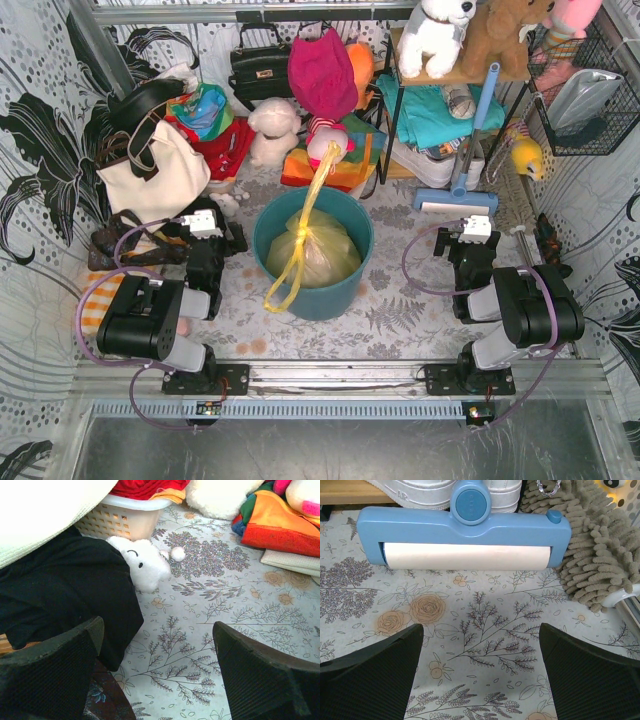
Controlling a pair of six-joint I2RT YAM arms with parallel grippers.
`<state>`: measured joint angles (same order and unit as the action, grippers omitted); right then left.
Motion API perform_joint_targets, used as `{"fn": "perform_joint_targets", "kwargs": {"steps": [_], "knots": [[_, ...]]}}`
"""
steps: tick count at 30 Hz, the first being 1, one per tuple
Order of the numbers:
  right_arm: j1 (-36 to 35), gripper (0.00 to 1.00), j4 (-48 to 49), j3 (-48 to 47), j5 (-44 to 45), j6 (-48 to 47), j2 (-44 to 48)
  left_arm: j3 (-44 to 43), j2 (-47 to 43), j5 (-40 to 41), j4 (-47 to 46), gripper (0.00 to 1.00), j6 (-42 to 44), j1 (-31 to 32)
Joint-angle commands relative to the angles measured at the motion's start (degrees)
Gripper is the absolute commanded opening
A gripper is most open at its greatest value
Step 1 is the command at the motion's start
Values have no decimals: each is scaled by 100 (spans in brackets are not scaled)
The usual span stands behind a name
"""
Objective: Tie the trash bag
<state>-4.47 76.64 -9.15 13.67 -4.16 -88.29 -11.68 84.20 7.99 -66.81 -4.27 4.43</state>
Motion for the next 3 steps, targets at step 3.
{"fn": "perform_joint_targets", "kwargs": {"steps": [3], "knots": [[43,97,175,-74,-23,-6,-30,-36,9,69,-291,98,-33,-20]]}}
